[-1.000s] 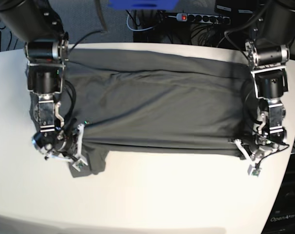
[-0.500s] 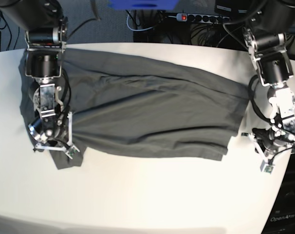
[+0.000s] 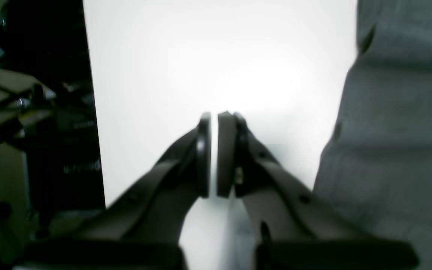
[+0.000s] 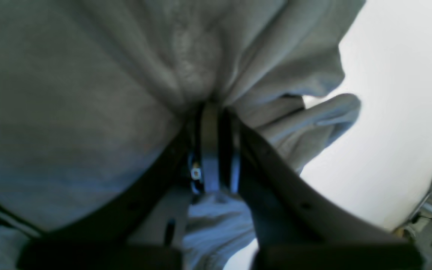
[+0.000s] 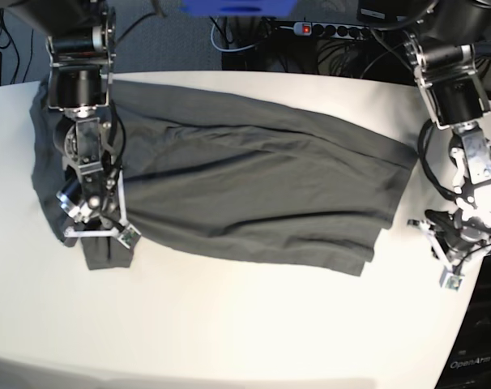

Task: Fold the T-shirt properly
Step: 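Lift the hem with both grippers and fold it toward the collar, then release the left gripper and regrasp the folded shirt's end edge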

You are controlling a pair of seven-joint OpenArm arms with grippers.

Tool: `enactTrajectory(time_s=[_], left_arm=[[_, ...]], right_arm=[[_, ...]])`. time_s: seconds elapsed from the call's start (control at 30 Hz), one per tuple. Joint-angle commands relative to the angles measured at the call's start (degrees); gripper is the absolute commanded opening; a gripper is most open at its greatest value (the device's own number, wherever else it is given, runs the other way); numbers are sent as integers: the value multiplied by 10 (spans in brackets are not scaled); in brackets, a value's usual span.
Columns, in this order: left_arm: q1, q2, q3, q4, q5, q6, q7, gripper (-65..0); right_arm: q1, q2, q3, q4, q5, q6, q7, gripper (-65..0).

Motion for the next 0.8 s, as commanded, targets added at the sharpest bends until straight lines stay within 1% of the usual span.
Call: enactTrajectory(time_s=[0.0,0.1,0.17,0.2,0.33,0.6,0.67,0.77], left_arm=[[-22,1,0,10,-4,4,-12,-624],[-43,14,0,-9,-22,4,-25,-623],[-65,15,2,-47,-31,4,-25,-619],[-78,16,2,-73,-29,5,-27,-605],[-120,21,-2,-175,-29,9,-38,-501],[-191,18,4,-275,-28,9,-36,-269],[-203,18,4,-303,-28,7,-38,-234],[-215,21,4,-323,-28,6,-40,-199]], right_arm=[[6,3,-1,6,8,6,3,-643],[6,1,-13,6,8,6,3,-643],[6,-2,-25,6,9,6,3,-643],[6,-2,-25,6,9,6,3,-643],[6,-2,-26,6,9,6,3,-643],[6,-2,-26,5,9,6,3,-643],[6,-2,-27,5,9,6,3,-643],[6,-2,-28,5,9,6,3,-643]])
